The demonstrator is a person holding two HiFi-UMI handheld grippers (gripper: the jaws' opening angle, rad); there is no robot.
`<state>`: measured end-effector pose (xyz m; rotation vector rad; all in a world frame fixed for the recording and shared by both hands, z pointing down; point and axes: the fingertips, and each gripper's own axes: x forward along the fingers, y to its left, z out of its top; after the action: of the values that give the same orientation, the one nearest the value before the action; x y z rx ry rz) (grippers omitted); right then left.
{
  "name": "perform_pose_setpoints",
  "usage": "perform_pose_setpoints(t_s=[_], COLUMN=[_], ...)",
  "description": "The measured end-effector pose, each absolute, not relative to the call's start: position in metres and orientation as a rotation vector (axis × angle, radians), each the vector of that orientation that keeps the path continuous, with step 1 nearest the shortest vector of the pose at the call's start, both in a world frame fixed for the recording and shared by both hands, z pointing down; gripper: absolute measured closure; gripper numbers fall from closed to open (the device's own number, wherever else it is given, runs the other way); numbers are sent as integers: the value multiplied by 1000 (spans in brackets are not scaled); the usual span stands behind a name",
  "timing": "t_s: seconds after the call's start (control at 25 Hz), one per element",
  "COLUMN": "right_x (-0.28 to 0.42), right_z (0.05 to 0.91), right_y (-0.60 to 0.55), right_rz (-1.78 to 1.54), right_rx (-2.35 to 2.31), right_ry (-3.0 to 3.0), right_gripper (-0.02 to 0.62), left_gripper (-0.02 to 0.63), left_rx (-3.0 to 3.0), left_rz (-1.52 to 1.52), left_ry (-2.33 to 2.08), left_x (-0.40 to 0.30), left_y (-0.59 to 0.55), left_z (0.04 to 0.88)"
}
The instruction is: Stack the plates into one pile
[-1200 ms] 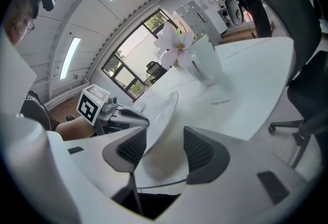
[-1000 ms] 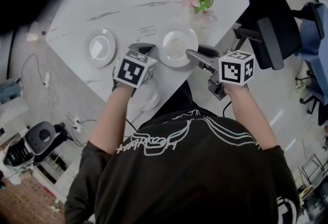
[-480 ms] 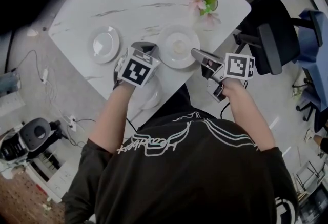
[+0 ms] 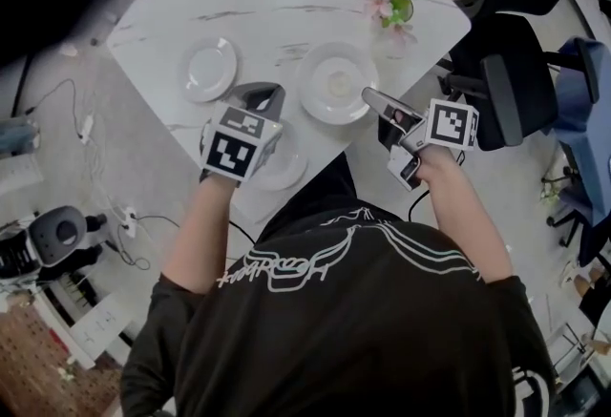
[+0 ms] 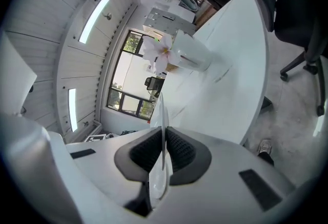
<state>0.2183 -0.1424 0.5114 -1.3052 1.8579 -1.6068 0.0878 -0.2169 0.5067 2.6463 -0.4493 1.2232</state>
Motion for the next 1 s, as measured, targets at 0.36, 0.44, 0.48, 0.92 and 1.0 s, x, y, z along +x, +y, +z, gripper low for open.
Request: perform_pose_setpoints(t_s=[0.36, 0.44, 0.48, 0.92, 1.0], right_x=[187, 178, 173, 111, 100], right_z=[483, 479, 477, 483, 488], right_y=[-122, -117, -115, -98, -98], right_rz=[-1590, -1590, -1590, -1693, -1729], right_rx=[-1242, -1227, -1218, -1083, -1056], right_ry=[1937, 1965, 1981, 2091, 2096], right_gripper=[549, 549, 549, 549, 549], left_gripper=[581, 581, 581, 581, 581], left_rx=[2581, 2560, 2548, 2420, 2396], left_rz=[864, 809, 784, 710, 712], left_ry=[-696, -751, -778, -966, -994], left_x=[13, -2, -9, -76, -86], left_y=[-188, -181, -178, -118, -112], left_z=[464, 459, 457, 461, 460])
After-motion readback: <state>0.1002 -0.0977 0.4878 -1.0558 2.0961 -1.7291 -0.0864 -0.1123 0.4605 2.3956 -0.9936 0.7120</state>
